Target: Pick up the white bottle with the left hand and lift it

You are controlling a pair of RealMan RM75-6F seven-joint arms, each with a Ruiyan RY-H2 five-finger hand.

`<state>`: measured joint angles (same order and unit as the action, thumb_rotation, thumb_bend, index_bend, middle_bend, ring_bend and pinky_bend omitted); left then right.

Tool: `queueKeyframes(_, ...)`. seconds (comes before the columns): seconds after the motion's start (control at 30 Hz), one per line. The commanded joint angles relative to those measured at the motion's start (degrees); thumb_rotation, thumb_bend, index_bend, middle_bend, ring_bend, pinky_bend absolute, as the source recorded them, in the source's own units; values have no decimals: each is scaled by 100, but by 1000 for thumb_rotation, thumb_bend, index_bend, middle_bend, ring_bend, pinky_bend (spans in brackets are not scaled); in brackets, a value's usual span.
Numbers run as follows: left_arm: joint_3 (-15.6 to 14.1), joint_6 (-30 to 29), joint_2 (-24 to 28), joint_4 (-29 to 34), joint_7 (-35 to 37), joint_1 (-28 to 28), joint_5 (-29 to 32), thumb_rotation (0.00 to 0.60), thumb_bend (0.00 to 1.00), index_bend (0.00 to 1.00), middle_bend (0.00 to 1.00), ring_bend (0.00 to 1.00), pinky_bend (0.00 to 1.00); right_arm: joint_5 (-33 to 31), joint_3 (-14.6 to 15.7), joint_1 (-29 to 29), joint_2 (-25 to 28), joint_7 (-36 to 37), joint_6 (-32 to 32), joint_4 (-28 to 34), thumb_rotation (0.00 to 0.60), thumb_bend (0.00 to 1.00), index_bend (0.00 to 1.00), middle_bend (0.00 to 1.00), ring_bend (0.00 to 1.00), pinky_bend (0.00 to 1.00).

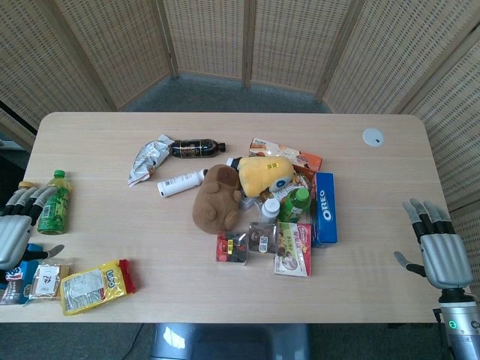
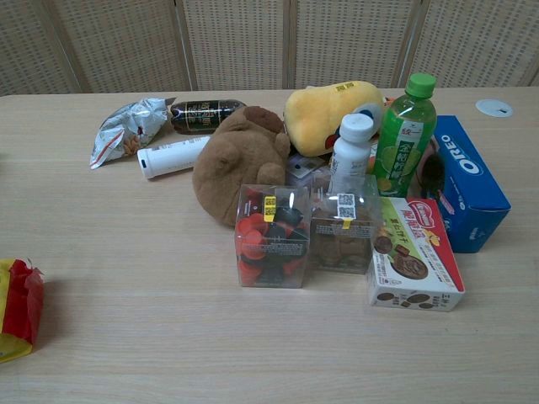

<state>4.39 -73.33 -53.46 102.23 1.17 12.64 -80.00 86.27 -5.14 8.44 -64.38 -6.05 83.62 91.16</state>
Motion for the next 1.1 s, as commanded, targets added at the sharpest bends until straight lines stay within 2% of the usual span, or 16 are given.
queueKeyframes(0.03,-7,13,-3,4,-10,9,0,600,150,0,0,0,0,-4,-2,2,-9,8,-1,-6,585,201,0,0,0,0)
queueKeyframes(0.37,32,191,59,83,14,131,101,600,150,0,0,0,0,38,27,-71,-3,107,109,-41,588,202,0,0,0,0)
queueKeyframes(0.67,342,1301,-47,93,-232,888,867,600,149,0,0,0,0,46,27,-98,38,9,145,67,586,201,0,0,0,0)
queueKeyframes(0.87,559,1969,-654,-331,-678,1543,1573,600,148,0,0,0,0,-19,22,-116,90,-82,120,148,586,201,0,0,0,0)
queueKeyframes(1.1,728,2499,-1597,-1154,-1108,2264,2273,600,149,0,0,0,0,-136,36,-224,176,-153,176,202,586,202,0,0,0,0)
